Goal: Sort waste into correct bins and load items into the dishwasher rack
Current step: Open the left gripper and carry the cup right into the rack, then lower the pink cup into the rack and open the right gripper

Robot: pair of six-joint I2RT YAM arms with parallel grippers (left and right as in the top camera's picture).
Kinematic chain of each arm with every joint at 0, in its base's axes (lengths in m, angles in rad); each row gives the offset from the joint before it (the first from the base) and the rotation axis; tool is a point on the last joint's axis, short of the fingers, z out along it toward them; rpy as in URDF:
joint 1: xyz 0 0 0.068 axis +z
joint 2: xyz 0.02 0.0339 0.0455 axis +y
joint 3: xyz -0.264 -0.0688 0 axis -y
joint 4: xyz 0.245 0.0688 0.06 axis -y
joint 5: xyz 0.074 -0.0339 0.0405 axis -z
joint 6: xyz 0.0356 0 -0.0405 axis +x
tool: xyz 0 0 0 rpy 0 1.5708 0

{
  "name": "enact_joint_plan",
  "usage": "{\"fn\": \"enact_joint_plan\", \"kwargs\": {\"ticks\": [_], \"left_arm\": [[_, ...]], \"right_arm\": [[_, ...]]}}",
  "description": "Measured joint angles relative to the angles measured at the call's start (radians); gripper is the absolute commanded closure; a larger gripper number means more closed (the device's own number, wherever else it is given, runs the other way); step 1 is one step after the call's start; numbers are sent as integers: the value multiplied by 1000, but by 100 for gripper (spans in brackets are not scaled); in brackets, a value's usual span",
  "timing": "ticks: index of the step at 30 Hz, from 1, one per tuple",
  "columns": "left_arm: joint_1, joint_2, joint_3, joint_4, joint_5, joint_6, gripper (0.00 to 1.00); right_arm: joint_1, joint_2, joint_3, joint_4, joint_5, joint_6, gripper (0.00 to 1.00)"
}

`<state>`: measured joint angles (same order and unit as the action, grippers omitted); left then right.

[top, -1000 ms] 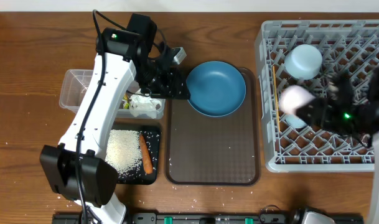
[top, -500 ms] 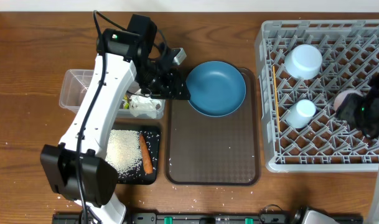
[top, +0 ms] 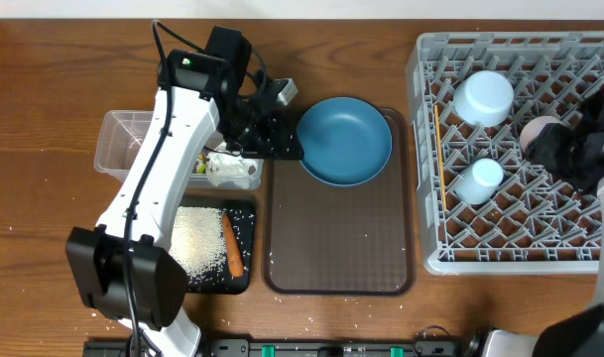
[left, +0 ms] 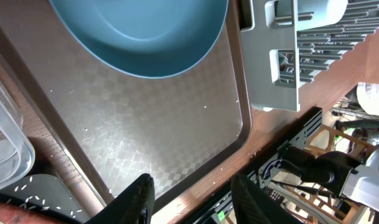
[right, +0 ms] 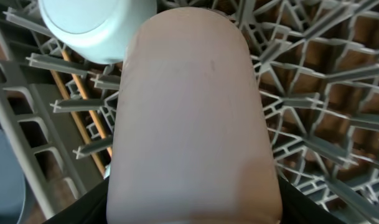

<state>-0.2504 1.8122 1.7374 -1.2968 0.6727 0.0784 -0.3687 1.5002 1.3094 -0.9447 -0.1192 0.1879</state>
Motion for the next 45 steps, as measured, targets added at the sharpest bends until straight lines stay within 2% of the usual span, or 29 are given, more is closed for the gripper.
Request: {"fn": "enact_joint_plan", "kwargs": {"ticks": [13, 34, 45], "left_arm": [[0, 0, -6, 0, 0, 0, 57], [0, 0, -6, -1, 0, 0, 57], [0, 0, -6, -4, 0, 0, 57]], "right_arm": [[78, 92, 3, 90, -15, 2, 66], [104, 128, 3, 86, 26, 2, 66], [103, 128, 53, 1, 26, 2, 66]]}}
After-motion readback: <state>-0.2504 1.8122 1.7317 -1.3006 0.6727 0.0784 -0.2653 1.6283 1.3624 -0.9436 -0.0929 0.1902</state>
